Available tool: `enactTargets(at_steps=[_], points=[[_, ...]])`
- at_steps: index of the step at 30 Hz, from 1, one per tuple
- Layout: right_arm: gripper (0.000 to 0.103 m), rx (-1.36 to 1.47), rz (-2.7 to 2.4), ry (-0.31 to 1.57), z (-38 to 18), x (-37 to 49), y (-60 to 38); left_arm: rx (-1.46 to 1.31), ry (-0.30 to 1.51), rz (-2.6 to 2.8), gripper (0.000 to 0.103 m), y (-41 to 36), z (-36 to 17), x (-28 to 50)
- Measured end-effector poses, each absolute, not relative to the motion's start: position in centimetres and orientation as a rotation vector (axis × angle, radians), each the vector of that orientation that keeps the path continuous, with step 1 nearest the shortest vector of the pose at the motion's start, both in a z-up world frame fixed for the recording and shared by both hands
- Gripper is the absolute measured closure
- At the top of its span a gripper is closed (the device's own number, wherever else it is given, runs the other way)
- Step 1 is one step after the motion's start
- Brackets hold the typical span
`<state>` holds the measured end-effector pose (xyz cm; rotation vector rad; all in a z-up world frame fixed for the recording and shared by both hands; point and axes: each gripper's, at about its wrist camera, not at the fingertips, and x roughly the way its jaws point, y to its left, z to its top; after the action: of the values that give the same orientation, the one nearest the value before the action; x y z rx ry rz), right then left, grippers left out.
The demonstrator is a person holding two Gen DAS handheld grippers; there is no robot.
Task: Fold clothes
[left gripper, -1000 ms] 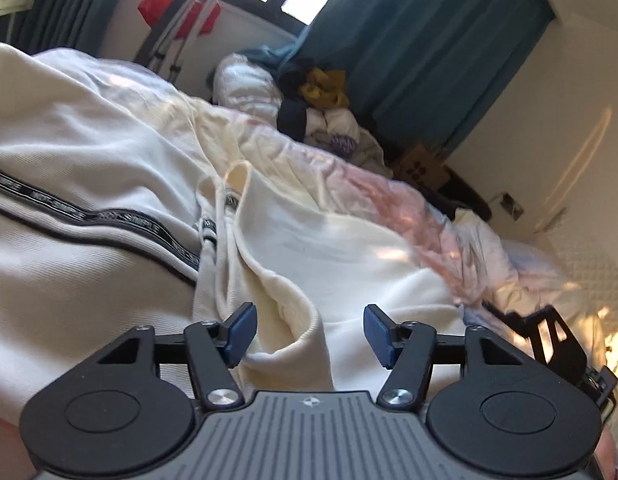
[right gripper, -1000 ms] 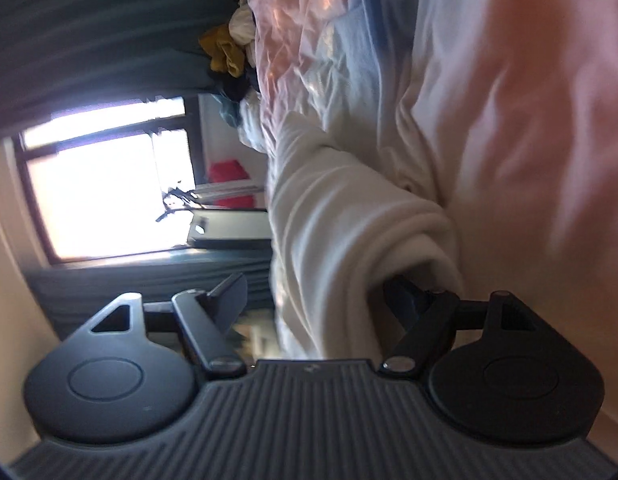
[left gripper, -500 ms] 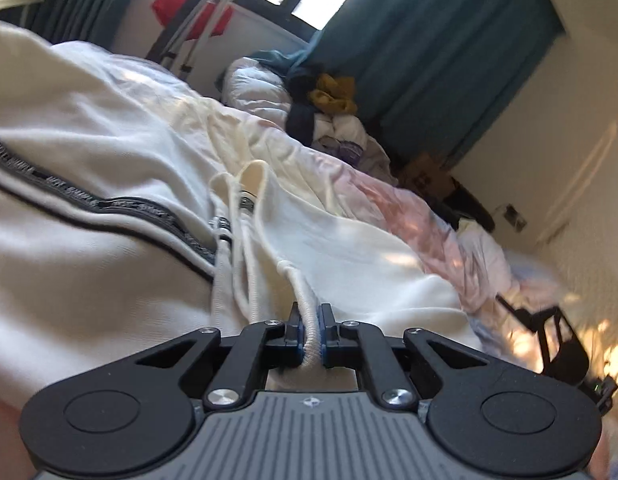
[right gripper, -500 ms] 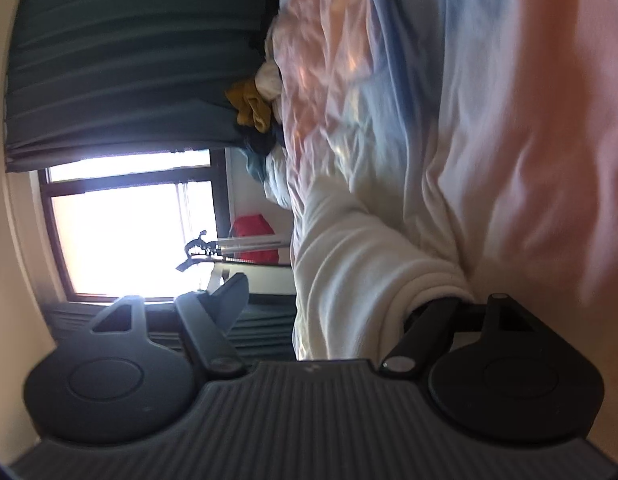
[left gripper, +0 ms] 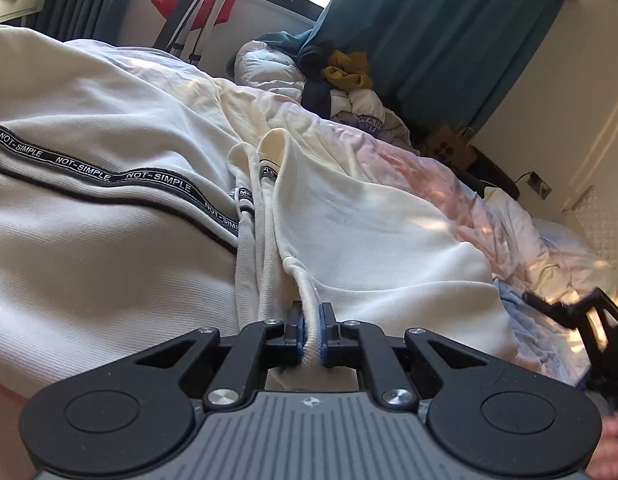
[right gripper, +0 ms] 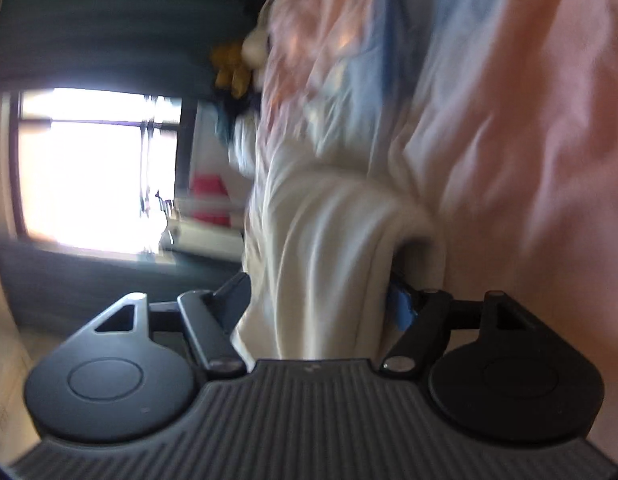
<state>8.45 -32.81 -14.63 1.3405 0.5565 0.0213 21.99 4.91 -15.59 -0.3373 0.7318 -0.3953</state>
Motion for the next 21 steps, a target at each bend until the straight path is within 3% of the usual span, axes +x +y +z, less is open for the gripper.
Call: enactTargets(at_steps=[4,11,15,21], points=[[0.028,1.131,0.093,0.627,-11.8,7.5,-29.8,-0.344,0.732,-0.393,0.091,4.9,-15.2,21.7],[0.028,0.737,0.116,0.457,-5.0,7.0,-27.9,-0.374,0.723,-0.387,0.089,5.6,-14.8,21.6],[0.028,0.535,0.09,0.403,-4.8,9.7,-26.9,-0.357,0.72,-0.385,0.089,5.5,-14.7,21.5],[0.029,0.336,0.072,0.53,-9.4,14.1,-24.0,-0.384,0.724,-0.387,0.086,6.0,-14.5,21.2]])
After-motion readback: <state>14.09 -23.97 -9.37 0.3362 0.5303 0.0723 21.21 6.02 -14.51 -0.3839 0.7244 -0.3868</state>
